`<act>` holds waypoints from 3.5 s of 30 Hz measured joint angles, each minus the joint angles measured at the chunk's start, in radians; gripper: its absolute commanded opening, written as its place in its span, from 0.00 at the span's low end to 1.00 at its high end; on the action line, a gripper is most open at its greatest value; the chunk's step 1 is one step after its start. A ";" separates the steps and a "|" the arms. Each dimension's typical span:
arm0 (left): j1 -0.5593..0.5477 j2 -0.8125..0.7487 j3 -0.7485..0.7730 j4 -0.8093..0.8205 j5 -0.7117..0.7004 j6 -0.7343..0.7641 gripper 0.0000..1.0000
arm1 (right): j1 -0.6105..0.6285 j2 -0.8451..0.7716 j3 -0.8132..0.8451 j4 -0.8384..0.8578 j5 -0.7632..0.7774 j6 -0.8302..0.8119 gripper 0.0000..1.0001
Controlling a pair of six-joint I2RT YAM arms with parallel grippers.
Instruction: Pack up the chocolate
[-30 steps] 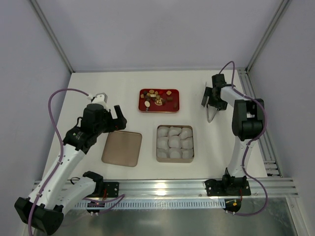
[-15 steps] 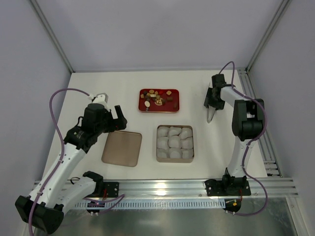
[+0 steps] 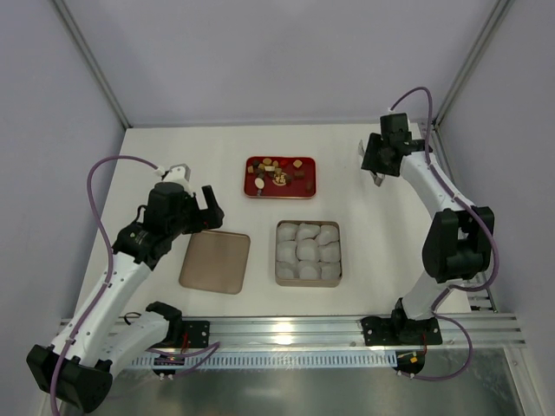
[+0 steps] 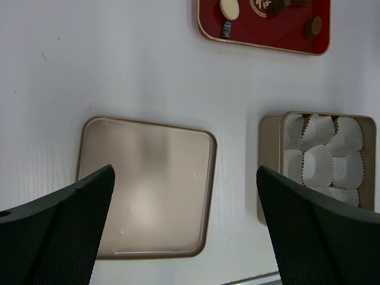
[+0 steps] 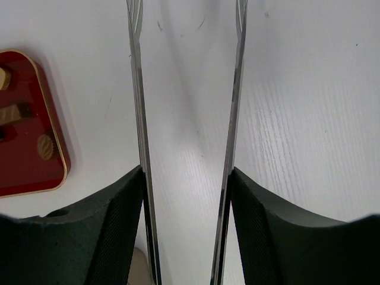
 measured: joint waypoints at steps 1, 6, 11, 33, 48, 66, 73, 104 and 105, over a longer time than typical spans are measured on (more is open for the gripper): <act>0.000 0.000 0.000 0.000 0.000 0.000 1.00 | 0.004 -0.019 0.000 -0.006 0.000 0.000 0.59; 0.000 0.000 0.000 0.000 0.000 -0.001 1.00 | 0.014 -0.076 0.000 -0.038 -0.003 0.000 0.52; 0.000 0.000 0.000 0.000 0.000 -0.001 1.00 | 0.047 -0.129 0.000 -0.072 -0.004 0.000 0.50; 0.000 -0.001 0.000 0.000 0.000 -0.002 1.00 | 0.491 0.018 0.136 -0.118 -0.027 0.039 0.42; 0.000 -0.004 0.000 0.000 0.000 -0.002 1.00 | 0.515 0.122 0.154 -0.134 -0.017 0.039 0.38; 0.000 -0.003 0.000 0.000 -0.001 -0.002 1.00 | 0.515 0.160 0.166 -0.134 -0.019 0.032 0.41; 0.000 -0.003 0.000 0.000 -0.001 -0.002 1.00 | 0.516 0.208 0.206 -0.136 -0.019 0.030 0.42; 0.000 0.000 -0.002 0.000 0.026 -0.003 1.00 | 0.520 -0.219 0.018 -0.245 -0.098 0.035 0.17; 0.000 0.000 -0.003 0.000 0.026 -0.003 1.00 | 0.522 -0.239 0.003 -0.249 -0.112 0.037 0.17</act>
